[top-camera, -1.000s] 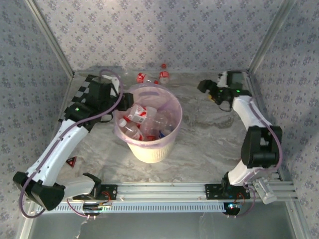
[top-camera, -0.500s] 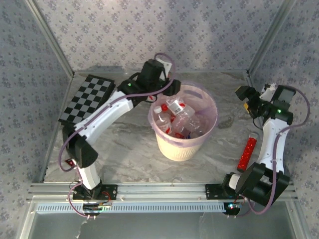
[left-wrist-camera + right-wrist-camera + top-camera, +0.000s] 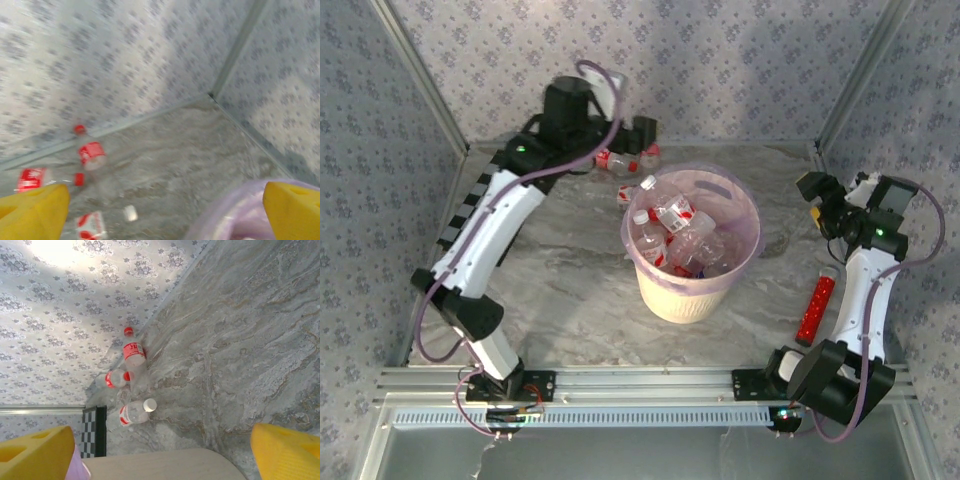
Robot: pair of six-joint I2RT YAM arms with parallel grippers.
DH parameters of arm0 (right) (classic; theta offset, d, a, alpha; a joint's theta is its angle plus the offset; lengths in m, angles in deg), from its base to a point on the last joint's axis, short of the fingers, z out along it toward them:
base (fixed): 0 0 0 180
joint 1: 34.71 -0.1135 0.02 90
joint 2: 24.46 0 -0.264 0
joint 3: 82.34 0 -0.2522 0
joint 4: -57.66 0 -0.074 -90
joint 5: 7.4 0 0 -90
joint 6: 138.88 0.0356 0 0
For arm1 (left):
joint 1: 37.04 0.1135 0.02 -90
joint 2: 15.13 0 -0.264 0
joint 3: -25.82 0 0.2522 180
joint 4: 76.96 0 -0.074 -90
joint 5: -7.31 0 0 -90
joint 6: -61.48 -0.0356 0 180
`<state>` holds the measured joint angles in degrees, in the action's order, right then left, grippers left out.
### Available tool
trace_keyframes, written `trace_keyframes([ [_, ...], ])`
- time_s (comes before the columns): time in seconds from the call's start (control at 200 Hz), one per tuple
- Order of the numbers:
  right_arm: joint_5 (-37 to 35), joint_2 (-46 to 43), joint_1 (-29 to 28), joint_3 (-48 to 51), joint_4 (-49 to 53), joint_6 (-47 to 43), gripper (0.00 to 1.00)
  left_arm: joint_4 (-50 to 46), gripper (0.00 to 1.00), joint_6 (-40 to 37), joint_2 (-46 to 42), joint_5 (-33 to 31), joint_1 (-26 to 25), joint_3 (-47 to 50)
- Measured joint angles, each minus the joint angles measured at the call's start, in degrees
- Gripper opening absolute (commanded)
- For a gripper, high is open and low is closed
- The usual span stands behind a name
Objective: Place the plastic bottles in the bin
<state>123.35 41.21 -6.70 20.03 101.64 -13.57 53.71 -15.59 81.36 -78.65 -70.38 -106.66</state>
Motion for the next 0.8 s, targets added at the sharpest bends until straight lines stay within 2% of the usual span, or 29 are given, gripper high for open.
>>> trace_keyframes([
  [0.18,-0.3,-0.2,-0.4,0.3,-0.1,0.7,0.93,4.0,0.98,9.2,1.2,1.8,10.6,0.9],
  [0.295,-0.9,-1.3,-1.4,1.4,0.1,0.8,0.93,7.9,0.98,18.8,9.6,3.7,15.5,0.7],
  [0.39,-1.1,-2.4,-2.2,2.3,0.6,0.7,0.93,9.1,0.97,26.2,18.8,4.2,17.5,-1.4],
  [0.5,-1.3,-3.7,-3.2,3.4,1.4,0.0,0.93,6.6,0.94,34.0,32.4,4.3,18.4,-11.2],
  [0.64,-1.6,-5.0,-4.7,5.6,1.7,-0.4,0.93,-0.2,0.92,43.1,49.5,4.2,18.4,-33.0],
  [0.715,-1.9,-5.9,-5.2,7.0,1.8,-0.4,0.93,-2.8,0.92,47.4,54.1,4.3,18.4,-39.3],
  [0.8,-2.3,-6.6,-5.3,8.0,2.1,-0.6,0.93,-4.8,0.92,51.2,54.8,4.1,18.2,-39.3],
])
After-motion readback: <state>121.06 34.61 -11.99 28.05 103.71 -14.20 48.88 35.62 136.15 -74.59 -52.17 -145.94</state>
